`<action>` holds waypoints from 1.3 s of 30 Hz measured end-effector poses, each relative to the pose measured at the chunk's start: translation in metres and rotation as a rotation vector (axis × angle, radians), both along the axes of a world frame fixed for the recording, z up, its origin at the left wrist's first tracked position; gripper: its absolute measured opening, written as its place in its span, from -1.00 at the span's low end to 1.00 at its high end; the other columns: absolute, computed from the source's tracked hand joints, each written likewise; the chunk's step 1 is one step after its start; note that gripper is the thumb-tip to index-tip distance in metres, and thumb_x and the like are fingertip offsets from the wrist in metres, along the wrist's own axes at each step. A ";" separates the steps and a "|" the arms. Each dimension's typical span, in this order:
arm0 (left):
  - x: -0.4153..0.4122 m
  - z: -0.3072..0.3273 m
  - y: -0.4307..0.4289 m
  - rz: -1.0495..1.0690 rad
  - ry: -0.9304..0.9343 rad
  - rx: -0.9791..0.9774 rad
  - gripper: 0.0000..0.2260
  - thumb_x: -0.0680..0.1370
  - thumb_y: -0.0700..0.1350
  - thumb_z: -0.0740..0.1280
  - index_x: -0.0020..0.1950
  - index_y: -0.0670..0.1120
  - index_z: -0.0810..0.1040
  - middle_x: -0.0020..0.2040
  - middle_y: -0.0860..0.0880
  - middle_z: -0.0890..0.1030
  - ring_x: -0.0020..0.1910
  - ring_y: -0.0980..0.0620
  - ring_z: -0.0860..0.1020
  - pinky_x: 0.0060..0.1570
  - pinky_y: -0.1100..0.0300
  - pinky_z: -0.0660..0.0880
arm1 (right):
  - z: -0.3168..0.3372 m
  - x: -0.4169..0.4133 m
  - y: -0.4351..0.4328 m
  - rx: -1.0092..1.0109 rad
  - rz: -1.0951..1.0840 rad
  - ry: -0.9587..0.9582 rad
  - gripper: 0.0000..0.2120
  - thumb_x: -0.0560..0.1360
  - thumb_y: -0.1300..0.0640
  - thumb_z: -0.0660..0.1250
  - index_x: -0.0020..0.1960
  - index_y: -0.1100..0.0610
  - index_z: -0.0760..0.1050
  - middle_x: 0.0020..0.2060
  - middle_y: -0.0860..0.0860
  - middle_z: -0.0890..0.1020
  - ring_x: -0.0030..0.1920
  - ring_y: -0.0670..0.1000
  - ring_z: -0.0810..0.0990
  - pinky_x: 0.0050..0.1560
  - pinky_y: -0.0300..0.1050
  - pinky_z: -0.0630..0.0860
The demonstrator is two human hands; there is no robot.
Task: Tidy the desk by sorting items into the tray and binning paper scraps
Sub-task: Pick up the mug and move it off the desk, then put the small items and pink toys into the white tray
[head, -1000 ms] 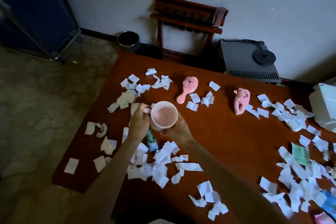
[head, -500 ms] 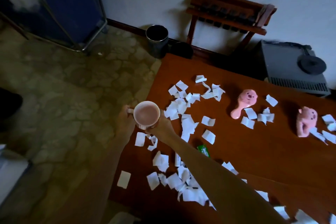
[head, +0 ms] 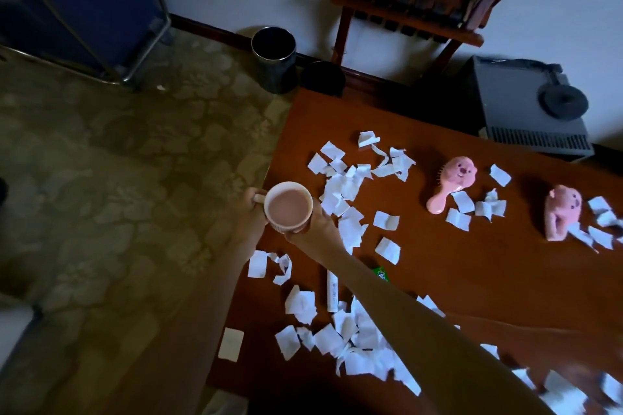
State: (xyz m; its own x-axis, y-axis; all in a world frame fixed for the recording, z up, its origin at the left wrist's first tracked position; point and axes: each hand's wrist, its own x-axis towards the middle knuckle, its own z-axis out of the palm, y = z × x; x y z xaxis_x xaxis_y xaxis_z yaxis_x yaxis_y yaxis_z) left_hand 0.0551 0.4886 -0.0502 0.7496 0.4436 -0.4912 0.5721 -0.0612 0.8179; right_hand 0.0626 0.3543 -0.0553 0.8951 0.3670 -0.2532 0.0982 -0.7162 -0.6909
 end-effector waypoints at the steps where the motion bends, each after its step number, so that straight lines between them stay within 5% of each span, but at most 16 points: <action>1: 0.003 0.006 -0.005 -0.033 0.017 0.019 -0.91 0.59 -0.24 0.19 -0.07 -0.08 0.39 -0.21 0.06 0.47 -0.16 -0.05 0.53 -0.21 0.13 0.54 | 0.003 0.001 -0.002 -0.003 -0.018 -0.015 -0.21 0.31 0.03 0.52 0.39 0.22 0.21 0.24 0.13 0.50 0.24 0.10 0.52 0.19 -0.06 0.52; 3: 0.005 0.015 -0.011 -0.053 0.070 -0.001 -0.89 0.62 -0.23 0.14 0.12 -0.12 0.39 -0.08 -0.02 0.50 -0.10 0.01 0.49 -0.19 0.22 0.49 | 0.007 0.000 -0.009 -0.020 -0.035 0.013 -0.21 0.31 0.02 0.52 0.39 0.21 0.22 0.25 0.12 0.50 0.26 0.09 0.50 0.25 -0.03 0.50; 7: 0.006 0.023 -0.005 -0.079 0.122 0.119 -0.67 0.63 -0.20 0.08 0.40 -0.17 0.33 0.32 -0.17 0.46 0.29 -0.17 0.43 0.29 -0.04 0.41 | 0.013 0.004 -0.016 -0.042 -0.010 0.099 -0.37 0.42 0.09 0.42 0.39 0.18 0.23 0.30 0.12 0.46 0.31 0.12 0.44 0.28 -0.01 0.43; 11: -0.012 0.048 -0.017 0.040 0.066 0.385 -0.67 0.61 -0.16 0.15 0.35 -0.23 0.37 0.28 -0.23 0.48 0.25 -0.17 0.46 0.12 0.16 0.38 | 0.028 -0.002 -0.049 -0.126 0.009 -0.005 -0.55 0.53 0.20 0.25 0.40 0.09 0.27 0.47 0.06 0.22 0.47 0.12 0.22 0.34 -0.02 0.38; 14: -0.043 0.063 -0.051 0.039 -0.099 0.660 -0.79 0.56 -0.24 0.23 0.16 -0.27 0.48 0.13 -0.22 0.55 0.11 -0.11 0.52 -0.06 0.29 0.33 | 0.032 -0.018 -0.086 -0.157 -0.106 -0.146 -0.65 0.54 0.24 0.25 0.32 0.14 0.39 0.41 0.10 0.30 0.37 0.12 0.38 0.21 -0.13 0.49; 17: -0.070 0.043 -0.090 -0.218 -0.122 0.661 -0.85 0.55 -0.17 0.26 0.04 -0.22 0.51 -0.03 -0.16 0.61 -0.02 -0.07 0.57 -0.12 0.24 0.43 | 0.026 -0.041 -0.122 -0.190 -0.304 -0.133 -0.74 0.53 0.19 0.27 0.20 0.20 0.45 0.23 0.12 0.43 0.11 0.09 0.53 -0.02 -0.20 0.56; 23: -0.091 0.009 -0.137 -0.711 0.250 0.840 -0.55 0.55 0.16 0.19 0.28 -0.13 0.36 0.22 -0.10 0.54 0.24 -0.10 0.46 0.24 0.06 0.34 | 0.015 -0.074 -0.155 -0.420 -0.309 0.132 -0.51 0.48 -0.14 0.29 0.28 0.14 0.37 0.21 0.06 0.48 0.12 0.04 0.52 0.08 -0.11 0.58; 27: -0.085 0.005 -0.142 -0.769 0.293 0.904 -0.59 0.56 0.05 0.22 0.32 -0.15 0.30 0.21 -0.11 0.56 0.25 -0.12 0.46 0.27 0.02 0.29 | 0.016 -0.072 -0.152 -0.550 -0.230 0.214 -0.51 0.49 -0.09 0.32 0.31 0.14 0.36 0.24 0.06 0.47 0.18 0.04 0.48 0.14 -0.15 0.53; 31: -0.075 0.009 -0.149 -0.656 0.194 0.853 -0.80 0.57 -0.07 0.21 0.11 -0.16 0.43 0.00 -0.10 0.62 0.05 -0.07 0.56 0.15 0.05 0.34 | 0.019 -0.066 -0.156 -0.466 -0.275 0.252 -0.59 0.47 0.00 0.37 0.24 0.15 0.42 0.14 0.06 0.54 0.02 -0.02 0.55 -0.11 -0.25 0.57; 34: -0.068 0.024 -0.163 -0.545 0.083 0.649 -0.81 0.57 -0.10 0.23 0.06 -0.21 0.44 -0.08 -0.15 0.61 -0.13 -0.05 0.58 -0.08 0.10 0.43 | 0.028 -0.063 -0.174 -0.363 -0.336 0.251 -0.62 0.48 0.00 0.36 0.21 0.14 0.42 0.04 0.05 0.56 -0.14 -0.07 0.50 -0.41 -0.37 0.37; 39: -0.062 0.061 -0.217 -0.463 -0.072 0.393 -0.77 0.56 -0.12 0.26 0.15 -0.22 0.44 -0.05 -0.12 0.60 -0.19 0.01 0.56 -0.34 0.34 0.44 | 0.050 -0.066 -0.240 -0.286 -0.389 0.137 -0.65 0.49 -0.01 0.34 0.18 0.14 0.41 0.01 0.08 0.59 -0.16 -0.04 0.56 -0.42 -0.32 0.41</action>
